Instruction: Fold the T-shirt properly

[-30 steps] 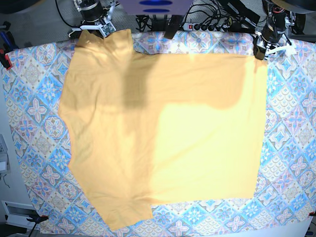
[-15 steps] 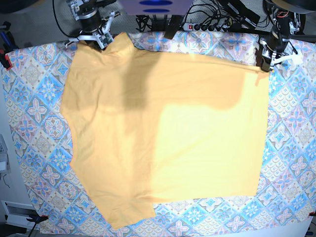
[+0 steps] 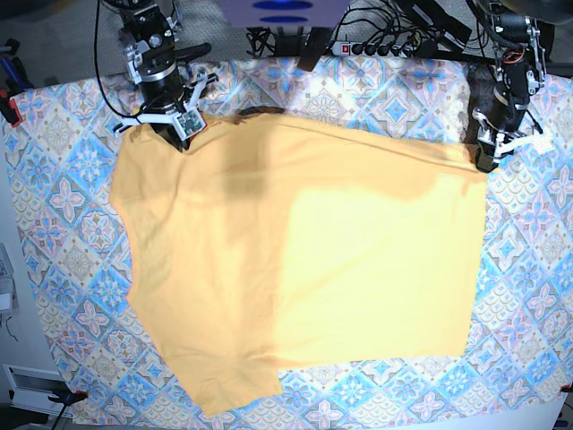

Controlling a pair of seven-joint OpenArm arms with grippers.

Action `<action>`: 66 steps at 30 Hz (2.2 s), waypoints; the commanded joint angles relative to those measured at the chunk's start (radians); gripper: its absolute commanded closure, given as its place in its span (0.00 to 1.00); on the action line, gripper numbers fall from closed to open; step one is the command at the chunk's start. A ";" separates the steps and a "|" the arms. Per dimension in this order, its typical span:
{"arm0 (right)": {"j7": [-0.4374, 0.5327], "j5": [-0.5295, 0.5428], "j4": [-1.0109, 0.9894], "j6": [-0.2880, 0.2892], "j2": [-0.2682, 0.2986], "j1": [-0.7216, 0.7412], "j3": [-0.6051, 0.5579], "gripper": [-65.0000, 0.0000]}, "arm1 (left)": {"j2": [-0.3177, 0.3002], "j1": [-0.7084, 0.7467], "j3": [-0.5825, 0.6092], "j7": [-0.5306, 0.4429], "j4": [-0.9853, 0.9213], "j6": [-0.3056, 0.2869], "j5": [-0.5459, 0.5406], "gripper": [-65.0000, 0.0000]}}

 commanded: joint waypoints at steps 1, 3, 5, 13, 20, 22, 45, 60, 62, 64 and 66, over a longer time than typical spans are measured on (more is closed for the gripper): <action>0.021 -0.005 0.013 -0.012 0.006 0.015 0.000 1.00 | -0.014 -0.014 -0.003 -0.013 0.015 -0.015 -0.009 1.00; 0.019 -0.005 0.011 -0.012 0.006 0.053 0.000 1.00 | -0.014 -0.041 -0.002 -0.013 0.012 -0.015 -0.009 1.00; 0.019 -0.004 0.010 -0.012 0.006 0.088 0.000 1.00 | -0.014 -0.067 0.000 -0.013 0.010 -0.015 -0.009 1.00; 0.019 -0.002 -0.059 -0.012 0.006 0.216 -0.003 1.00 | -0.012 -0.186 0.001 -0.005 -0.086 -0.015 -0.009 1.00; 0.021 -0.002 -0.153 -0.012 0.003 0.291 -0.006 1.00 | -0.006 -0.272 0.047 -0.011 -0.175 -0.015 -0.009 1.00; 0.023 -0.002 -0.175 -0.012 0.003 0.317 -0.023 1.00 | 0.020 -0.290 0.047 -0.011 -0.195 -0.015 -0.009 1.00; 0.030 0.000 -0.441 -0.012 0.000 0.613 -0.135 1.00 | 0.065 -0.351 0.046 -0.013 -0.215 -0.015 -0.004 1.00; 0.073 -0.002 -0.529 -0.012 -0.034 0.667 -0.126 1.00 | 0.065 -0.371 0.014 -0.014 -0.215 -0.015 -0.001 1.00; 0.073 -0.002 -0.530 -0.012 -0.034 0.691 -0.132 1.00 | 0.065 -0.371 0.006 -0.014 -0.215 -0.015 -0.001 1.00; 0.073 -0.002 -0.535 -0.012 -0.035 0.700 -0.134 1.00 | 0.065 -0.368 0.004 -0.014 -0.215 -0.015 -0.001 1.00; 0.073 -0.002 -0.552 -0.012 -0.035 0.704 -0.134 1.00 | 0.065 -0.365 0.000 -0.014 -0.217 -0.015 0.001 1.00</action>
